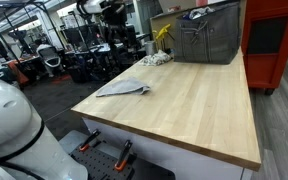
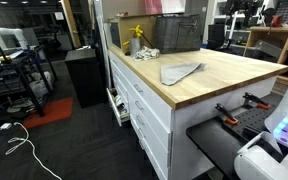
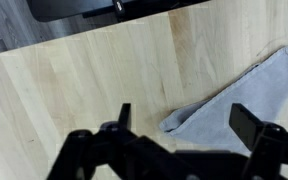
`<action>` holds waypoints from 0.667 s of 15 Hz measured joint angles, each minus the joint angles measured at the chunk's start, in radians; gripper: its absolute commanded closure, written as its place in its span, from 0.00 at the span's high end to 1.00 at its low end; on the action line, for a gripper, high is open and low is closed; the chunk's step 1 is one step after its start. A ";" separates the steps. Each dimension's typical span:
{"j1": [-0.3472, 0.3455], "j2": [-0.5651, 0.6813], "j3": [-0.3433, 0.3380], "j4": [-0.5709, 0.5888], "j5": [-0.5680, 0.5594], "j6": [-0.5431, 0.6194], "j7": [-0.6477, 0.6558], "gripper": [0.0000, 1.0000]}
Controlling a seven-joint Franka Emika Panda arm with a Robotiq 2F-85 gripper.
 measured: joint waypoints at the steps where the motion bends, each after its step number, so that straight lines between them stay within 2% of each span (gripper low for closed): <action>1: -0.001 0.000 0.001 0.000 0.000 0.000 0.000 1.00; 4: 0.001 -0.003 0.016 0.000 0.014 -0.004 0.000 1.00; 10: 0.013 -0.062 0.096 0.010 0.108 -0.045 0.039 1.00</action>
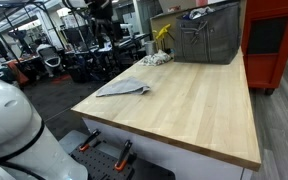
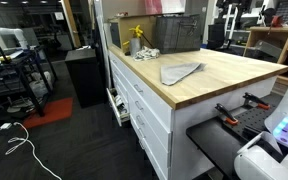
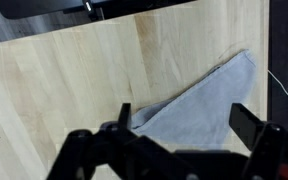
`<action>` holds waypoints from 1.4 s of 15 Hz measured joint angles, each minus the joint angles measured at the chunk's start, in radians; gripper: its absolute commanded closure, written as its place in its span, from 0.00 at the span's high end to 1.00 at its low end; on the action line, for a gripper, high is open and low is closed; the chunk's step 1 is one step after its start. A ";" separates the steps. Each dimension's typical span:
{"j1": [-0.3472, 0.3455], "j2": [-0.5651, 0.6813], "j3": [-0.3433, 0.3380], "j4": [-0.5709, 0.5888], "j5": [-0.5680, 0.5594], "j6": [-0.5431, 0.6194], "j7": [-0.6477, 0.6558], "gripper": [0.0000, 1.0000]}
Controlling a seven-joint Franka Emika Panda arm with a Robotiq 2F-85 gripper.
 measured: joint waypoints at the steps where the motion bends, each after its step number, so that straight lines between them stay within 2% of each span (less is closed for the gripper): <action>1: 0.004 -0.013 0.014 0.001 0.012 0.000 0.017 1.00; 7: 0.033 -0.091 0.143 0.006 0.084 0.018 0.183 1.00; 11: 0.070 -0.096 0.230 0.039 0.114 0.035 0.278 1.00; 21: 0.078 -0.084 0.235 0.049 0.116 0.035 0.284 1.00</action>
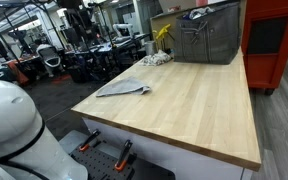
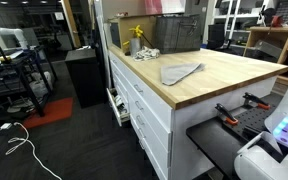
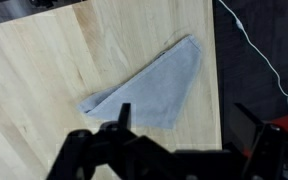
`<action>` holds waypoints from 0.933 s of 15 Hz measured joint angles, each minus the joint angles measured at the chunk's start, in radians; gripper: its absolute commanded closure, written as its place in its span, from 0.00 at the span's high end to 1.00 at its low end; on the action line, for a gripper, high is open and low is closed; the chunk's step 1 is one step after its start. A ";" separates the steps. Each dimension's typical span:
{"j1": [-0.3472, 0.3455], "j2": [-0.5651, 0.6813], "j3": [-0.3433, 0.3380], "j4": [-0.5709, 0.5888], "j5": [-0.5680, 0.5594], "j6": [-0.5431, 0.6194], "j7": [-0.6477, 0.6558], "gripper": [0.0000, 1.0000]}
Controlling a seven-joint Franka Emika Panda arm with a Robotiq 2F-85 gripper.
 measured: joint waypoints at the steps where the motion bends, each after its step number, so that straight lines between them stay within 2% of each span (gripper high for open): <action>1: 0.000 0.015 0.007 0.006 0.000 0.005 0.014 1.00; 6: 0.000 0.206 0.102 0.104 -0.012 0.063 0.161 1.00; 9: 0.002 0.347 0.152 0.191 -0.069 0.070 0.251 1.00; 14: 0.038 0.554 0.174 0.294 -0.158 0.070 0.357 1.00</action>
